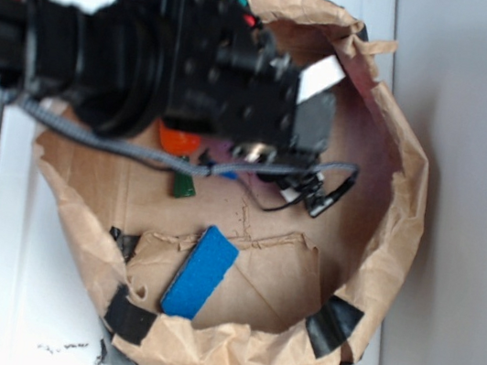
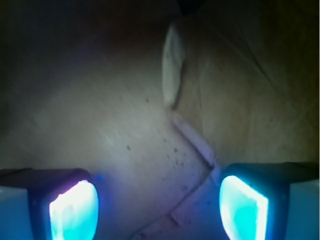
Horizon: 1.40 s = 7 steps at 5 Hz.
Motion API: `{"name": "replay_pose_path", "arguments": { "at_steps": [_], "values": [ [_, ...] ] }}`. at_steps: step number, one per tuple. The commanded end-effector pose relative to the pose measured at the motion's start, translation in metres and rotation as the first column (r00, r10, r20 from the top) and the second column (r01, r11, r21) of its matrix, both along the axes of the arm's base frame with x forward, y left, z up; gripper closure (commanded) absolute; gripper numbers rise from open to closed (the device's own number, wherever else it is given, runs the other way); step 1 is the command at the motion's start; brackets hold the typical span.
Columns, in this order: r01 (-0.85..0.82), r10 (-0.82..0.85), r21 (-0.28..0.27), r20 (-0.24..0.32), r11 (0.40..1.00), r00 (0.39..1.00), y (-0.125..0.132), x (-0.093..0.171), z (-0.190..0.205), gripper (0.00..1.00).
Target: Grab the carrot.
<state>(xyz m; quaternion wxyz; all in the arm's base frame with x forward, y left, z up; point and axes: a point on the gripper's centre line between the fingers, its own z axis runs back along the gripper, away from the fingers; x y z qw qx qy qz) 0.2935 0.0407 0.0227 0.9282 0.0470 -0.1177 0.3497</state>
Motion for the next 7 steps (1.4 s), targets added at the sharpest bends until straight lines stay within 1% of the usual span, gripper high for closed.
{"name": "replay_pose_path", "arguments": {
  "at_steps": [1,2,3,4,5,6,7],
  "values": [
    [-0.013,0.011,0.039,0.035,0.999,0.999,-0.006,0.010,0.008,1.00],
    [-0.006,0.006,-0.011,0.040,1.000,0.999,-0.014,0.011,0.044,1.00],
    [-0.003,0.007,-0.085,0.045,0.996,0.999,-0.018,0.004,0.089,1.00],
    [0.033,-0.022,-0.122,0.090,0.992,0.996,-0.020,-0.007,0.122,1.00],
    [0.063,-0.057,-0.047,0.106,0.997,0.993,-0.027,-0.017,0.141,1.00],
    [0.082,-0.078,-0.031,0.095,0.996,0.992,-0.027,-0.022,0.145,1.00],
    [0.041,-0.041,-0.007,0.053,0.999,0.998,-0.020,-0.032,0.135,0.00]
  ]
}}
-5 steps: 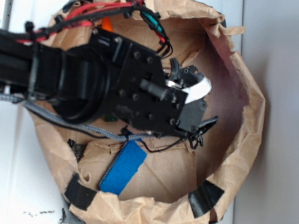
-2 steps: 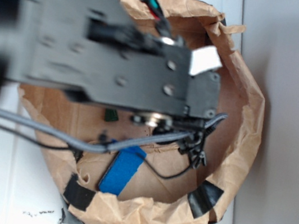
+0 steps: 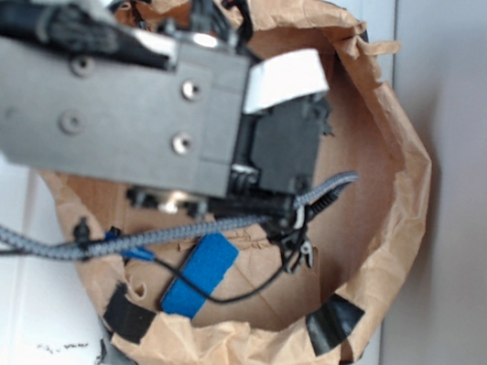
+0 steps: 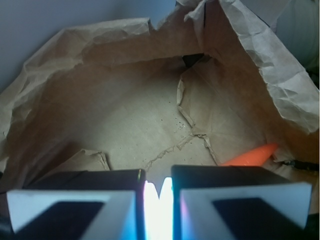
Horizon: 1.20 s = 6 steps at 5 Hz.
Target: Grab the carrot.
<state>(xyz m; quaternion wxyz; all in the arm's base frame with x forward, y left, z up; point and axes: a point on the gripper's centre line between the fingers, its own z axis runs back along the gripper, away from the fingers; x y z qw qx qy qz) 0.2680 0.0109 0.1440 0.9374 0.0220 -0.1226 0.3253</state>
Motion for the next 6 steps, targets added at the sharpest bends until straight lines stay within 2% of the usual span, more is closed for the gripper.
{"name": "replay_pose_path", "arguments": {
  "at_steps": [1,2,4,6],
  "values": [
    [-0.102,0.102,0.013,-0.010,0.995,0.995,0.024,-0.014,0.003,0.00],
    [-0.202,0.201,-0.018,-0.054,0.979,0.978,0.029,-0.019,-0.005,0.00],
    [-0.334,0.336,0.047,-0.073,0.942,0.939,0.031,-0.011,-0.036,0.00],
    [-0.334,0.338,0.071,-0.060,0.940,0.939,0.020,0.020,-0.071,0.00]
  ]
}}
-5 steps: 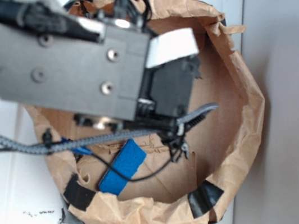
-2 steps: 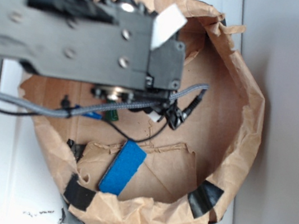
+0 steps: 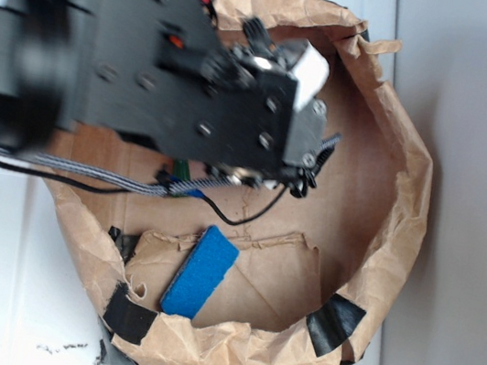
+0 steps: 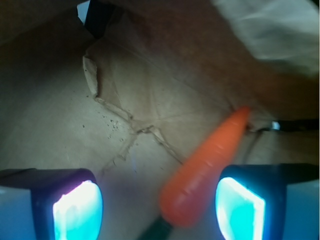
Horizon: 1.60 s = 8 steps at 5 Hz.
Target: Grab the carrot.
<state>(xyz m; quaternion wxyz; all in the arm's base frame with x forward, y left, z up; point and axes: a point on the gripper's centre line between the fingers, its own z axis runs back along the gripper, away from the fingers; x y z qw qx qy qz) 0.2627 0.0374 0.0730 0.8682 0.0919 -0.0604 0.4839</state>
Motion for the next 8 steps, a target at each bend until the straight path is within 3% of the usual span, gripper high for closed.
{"name": "replay_pose_path", "arguments": {
  "at_steps": [1,2,4,5,6,8],
  "values": [
    [0.072,-0.074,0.037,0.075,0.997,0.994,-0.009,0.029,-0.017,0.00],
    [0.116,-0.117,0.064,0.021,0.991,0.993,-0.002,0.020,-0.025,0.00],
    [0.164,-0.162,0.048,-0.043,0.985,0.986,0.004,0.009,-0.029,0.00],
    [0.220,-0.221,0.023,0.023,0.975,0.975,0.003,-0.004,-0.031,0.00],
    [0.241,-0.243,0.047,0.050,0.969,0.969,0.002,-0.004,-0.046,0.00],
    [0.200,-0.204,0.055,0.080,0.978,0.976,-0.001,0.001,-0.059,1.00]
  ]
}}
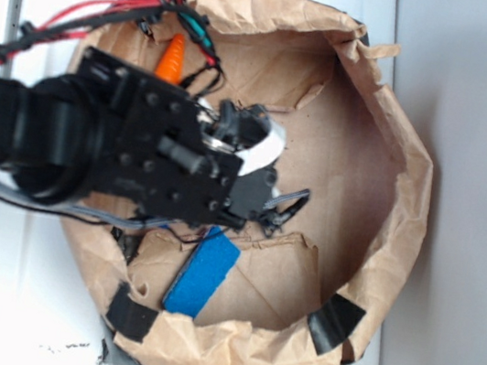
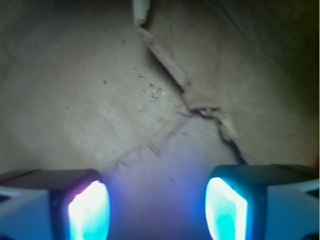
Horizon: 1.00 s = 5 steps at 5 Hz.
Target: Grab the carrot.
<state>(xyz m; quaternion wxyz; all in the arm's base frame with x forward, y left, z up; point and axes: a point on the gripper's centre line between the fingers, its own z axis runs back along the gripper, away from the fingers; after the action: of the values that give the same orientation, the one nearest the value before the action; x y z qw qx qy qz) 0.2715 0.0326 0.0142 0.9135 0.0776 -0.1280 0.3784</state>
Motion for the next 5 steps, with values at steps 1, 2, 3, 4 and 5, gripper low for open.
{"name": "replay_pose_path", "arguments": {
  "at_steps": [1,2,3,4,5],
  "values": [
    [-0.062,0.062,-0.049,-0.016,0.997,0.998,-0.002,-0.005,0.020,1.00],
    [-0.086,0.084,-0.121,-0.018,0.989,0.996,-0.008,0.000,0.054,1.00],
    [-0.094,0.093,-0.161,-0.019,0.983,0.996,-0.010,0.000,0.076,1.00],
    [-0.082,0.087,-0.218,0.018,0.973,0.996,-0.013,-0.007,0.105,1.00],
    [-0.046,0.060,-0.257,0.047,0.965,0.997,-0.011,-0.011,0.120,1.00]
  ]
}}
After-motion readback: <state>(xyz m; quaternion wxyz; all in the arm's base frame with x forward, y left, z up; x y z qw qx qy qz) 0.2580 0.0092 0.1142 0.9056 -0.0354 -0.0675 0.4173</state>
